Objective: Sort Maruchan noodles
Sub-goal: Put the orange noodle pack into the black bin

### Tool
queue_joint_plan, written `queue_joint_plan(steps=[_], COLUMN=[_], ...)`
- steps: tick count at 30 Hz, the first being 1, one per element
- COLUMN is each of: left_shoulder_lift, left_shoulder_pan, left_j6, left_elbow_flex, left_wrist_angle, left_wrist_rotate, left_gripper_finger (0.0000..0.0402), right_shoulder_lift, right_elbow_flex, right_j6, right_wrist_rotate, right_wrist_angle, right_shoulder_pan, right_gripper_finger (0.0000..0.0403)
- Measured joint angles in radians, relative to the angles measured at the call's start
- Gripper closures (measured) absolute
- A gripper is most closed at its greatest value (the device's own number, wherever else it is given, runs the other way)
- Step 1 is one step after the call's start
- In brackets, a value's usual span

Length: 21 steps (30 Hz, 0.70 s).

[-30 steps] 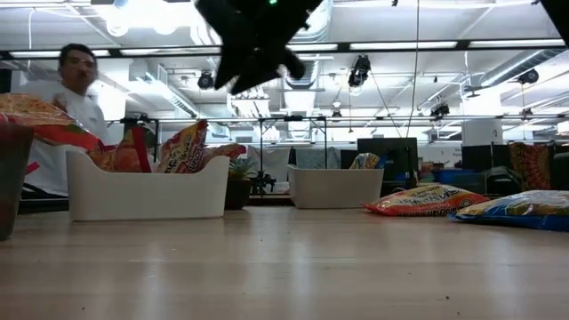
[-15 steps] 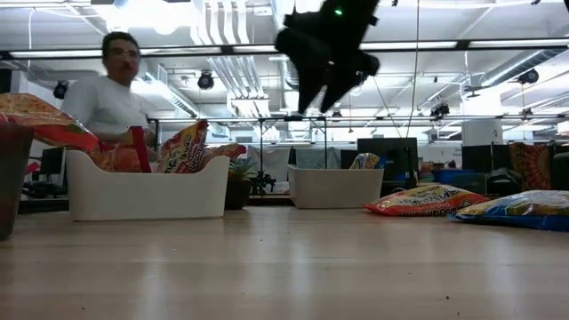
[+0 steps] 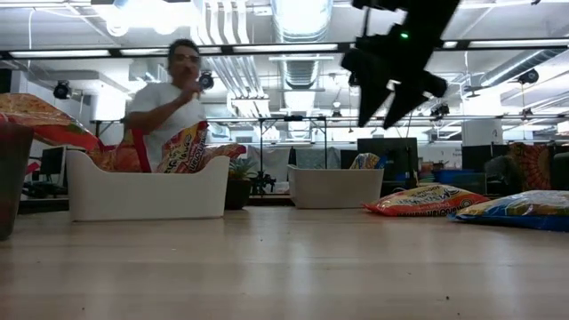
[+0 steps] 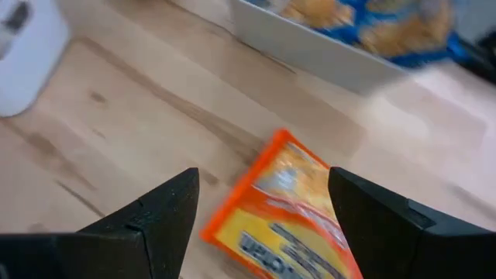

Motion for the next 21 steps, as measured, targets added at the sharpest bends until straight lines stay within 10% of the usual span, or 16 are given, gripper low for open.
queue_joint_plan(steps=[21], left_shoulder_lift=[0.0], left_shoulder_pan=[0.002], left_j6=[0.0], left_elbow_flex=[0.0], left_wrist_angle=[0.0], left_wrist_rotate=[0.0], left_gripper_finger=[0.0402], right_shoulder_lift=[-0.451], right_elbow_flex=[-0.525], right_j6=[0.155], right_wrist_rotate=[-0.209], right_wrist_angle=[0.189], right_shoulder_pan=[-0.184], right_gripper_finger=[0.0108])
